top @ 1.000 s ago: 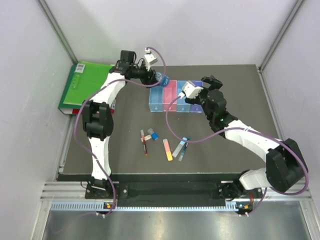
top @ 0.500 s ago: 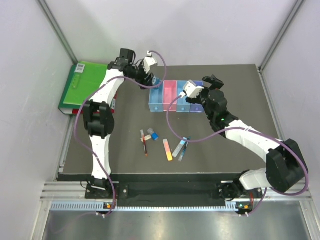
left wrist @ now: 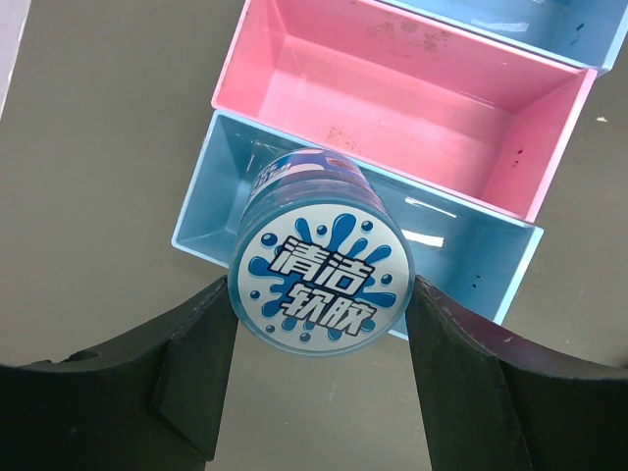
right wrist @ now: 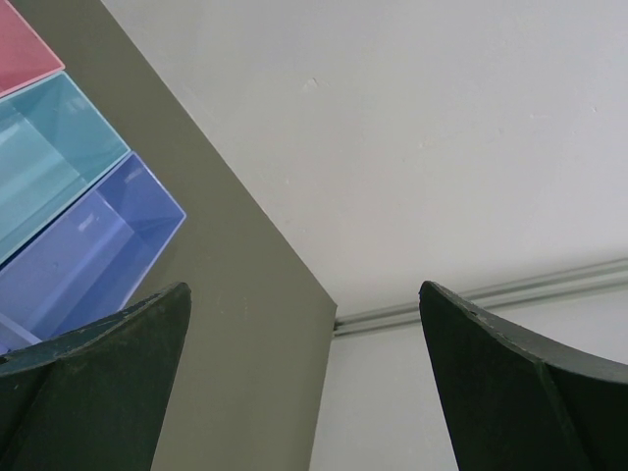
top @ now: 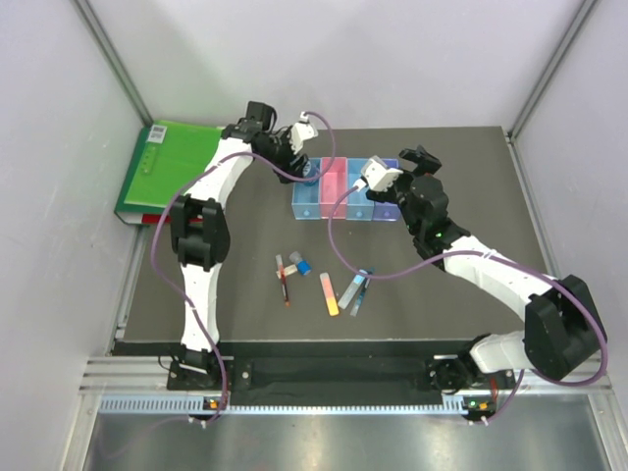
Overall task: Sort the stationery into containers
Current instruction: Place the stationery in the storage box, then pick up the pen from the center of the board.
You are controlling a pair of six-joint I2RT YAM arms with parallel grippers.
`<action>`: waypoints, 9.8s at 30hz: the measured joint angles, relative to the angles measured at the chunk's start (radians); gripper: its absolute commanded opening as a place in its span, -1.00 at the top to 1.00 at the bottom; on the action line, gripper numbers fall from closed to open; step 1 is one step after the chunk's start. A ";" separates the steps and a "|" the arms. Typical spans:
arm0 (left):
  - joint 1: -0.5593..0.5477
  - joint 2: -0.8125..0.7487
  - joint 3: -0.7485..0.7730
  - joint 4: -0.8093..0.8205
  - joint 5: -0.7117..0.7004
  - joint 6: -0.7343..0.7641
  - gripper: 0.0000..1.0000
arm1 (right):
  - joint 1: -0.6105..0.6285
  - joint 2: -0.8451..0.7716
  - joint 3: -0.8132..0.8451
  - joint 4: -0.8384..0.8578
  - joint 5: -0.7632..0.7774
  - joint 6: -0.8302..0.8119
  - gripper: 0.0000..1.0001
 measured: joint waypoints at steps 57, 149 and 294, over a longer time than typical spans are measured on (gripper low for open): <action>-0.072 0.092 -0.010 0.164 -0.180 0.060 -0.14 | -0.021 0.013 0.007 -0.004 -0.003 0.022 -0.99; -0.083 -0.487 -0.626 0.063 -0.085 0.207 -0.72 | -0.031 -0.056 0.087 -0.467 -0.254 0.271 -0.99; -0.050 -0.205 -0.421 -0.524 -0.074 0.483 1.00 | -0.032 -0.150 -0.102 -0.372 -0.187 0.064 -1.00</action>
